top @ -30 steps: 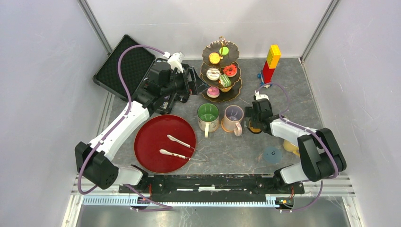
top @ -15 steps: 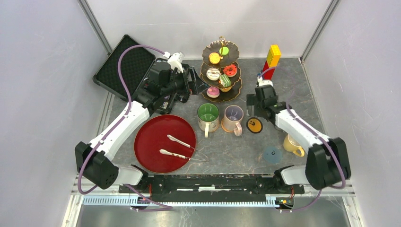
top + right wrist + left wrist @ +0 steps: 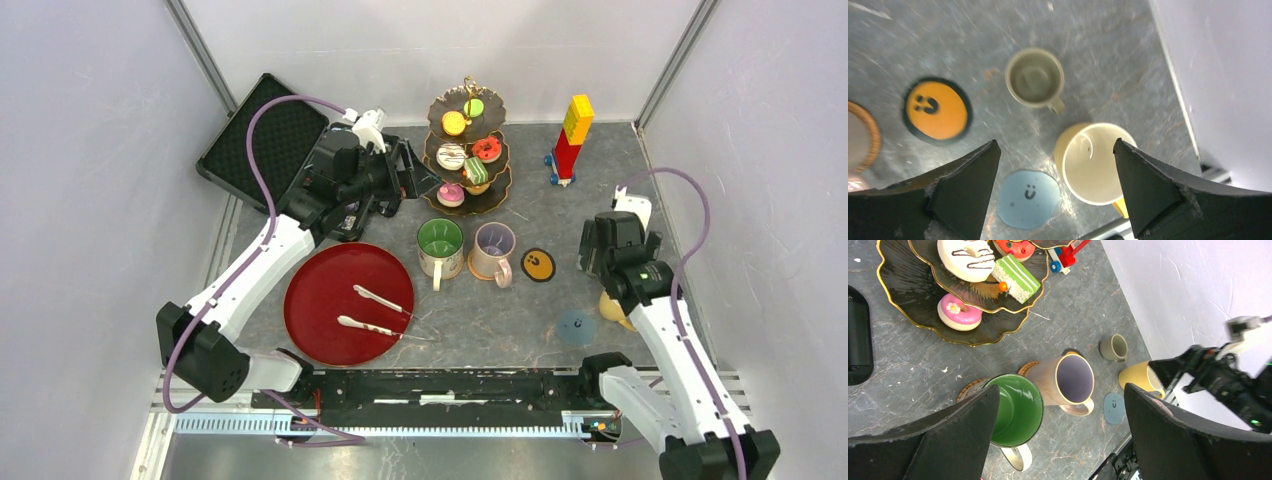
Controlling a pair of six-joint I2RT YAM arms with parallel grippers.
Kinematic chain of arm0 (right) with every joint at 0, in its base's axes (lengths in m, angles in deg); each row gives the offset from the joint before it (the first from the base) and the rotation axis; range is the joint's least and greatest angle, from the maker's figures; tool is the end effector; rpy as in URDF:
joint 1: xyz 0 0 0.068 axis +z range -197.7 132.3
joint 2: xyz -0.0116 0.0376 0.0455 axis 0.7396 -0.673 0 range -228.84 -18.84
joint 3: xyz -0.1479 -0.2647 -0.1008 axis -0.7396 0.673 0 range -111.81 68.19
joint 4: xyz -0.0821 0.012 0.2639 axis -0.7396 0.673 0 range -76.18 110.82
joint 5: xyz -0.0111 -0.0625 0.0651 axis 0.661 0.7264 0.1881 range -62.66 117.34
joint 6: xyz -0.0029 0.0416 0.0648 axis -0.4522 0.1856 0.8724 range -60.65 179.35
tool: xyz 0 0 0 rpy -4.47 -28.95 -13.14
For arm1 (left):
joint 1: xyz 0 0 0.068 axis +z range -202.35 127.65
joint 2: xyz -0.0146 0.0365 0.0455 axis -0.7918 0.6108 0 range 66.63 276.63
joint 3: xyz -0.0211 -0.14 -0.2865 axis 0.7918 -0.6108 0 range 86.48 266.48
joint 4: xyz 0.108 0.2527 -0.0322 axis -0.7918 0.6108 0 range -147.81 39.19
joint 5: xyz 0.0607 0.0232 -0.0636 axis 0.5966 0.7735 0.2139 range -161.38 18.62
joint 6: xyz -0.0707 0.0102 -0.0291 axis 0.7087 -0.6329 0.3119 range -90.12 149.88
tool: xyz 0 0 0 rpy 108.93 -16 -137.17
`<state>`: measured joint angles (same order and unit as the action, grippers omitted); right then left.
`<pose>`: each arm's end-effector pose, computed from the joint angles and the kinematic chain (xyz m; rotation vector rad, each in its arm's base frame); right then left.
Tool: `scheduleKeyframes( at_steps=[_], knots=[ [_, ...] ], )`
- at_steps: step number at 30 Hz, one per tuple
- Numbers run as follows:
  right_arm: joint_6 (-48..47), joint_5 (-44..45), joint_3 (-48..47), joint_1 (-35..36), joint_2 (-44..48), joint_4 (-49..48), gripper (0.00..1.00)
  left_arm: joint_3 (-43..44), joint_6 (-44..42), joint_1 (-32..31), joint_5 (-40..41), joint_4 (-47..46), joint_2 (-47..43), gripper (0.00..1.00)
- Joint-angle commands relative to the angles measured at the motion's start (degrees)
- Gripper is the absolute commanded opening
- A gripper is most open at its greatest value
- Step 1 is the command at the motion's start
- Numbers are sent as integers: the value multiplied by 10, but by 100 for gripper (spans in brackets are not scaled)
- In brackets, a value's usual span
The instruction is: Serve the afternoon tea
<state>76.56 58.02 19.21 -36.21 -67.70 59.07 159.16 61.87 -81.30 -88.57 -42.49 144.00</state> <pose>0.1710 0.0007 0.3166 0.3647 2.2219 -0.3656 0.2929 -0.1841 0.4098 0.1602 2.0288 -0.9823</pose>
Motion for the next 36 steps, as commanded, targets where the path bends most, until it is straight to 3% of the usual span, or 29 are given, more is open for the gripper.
scheduleKeyframes(
  at_steps=[1,7,13,18,24,28,36],
  knots=[
    [28,-67,70,-38,-15,-12,90,5,21,1,-13,-29,-23,100],
    [42,-94,127,-66,-25,-45,67,6,20,1,-13,-28,-17,100],
    [61,-41,146,-73,-13,-60,23,6,22,1,-15,-30,-17,100],
    [73,10,138,-75,3,-50,2,5,22,1,-16,-29,-15,100],
    [29,43,63,-75,39,-43,0,6,22,1,-16,-29,-17,100],
    [-77,-81,-6,-74,59,-102,0,5,24,1,-18,-29,-19,100],
    [-136,-348,-72,-66,-32,-146,0,5,21,1,-14,-29,-16,100]
  ],
)
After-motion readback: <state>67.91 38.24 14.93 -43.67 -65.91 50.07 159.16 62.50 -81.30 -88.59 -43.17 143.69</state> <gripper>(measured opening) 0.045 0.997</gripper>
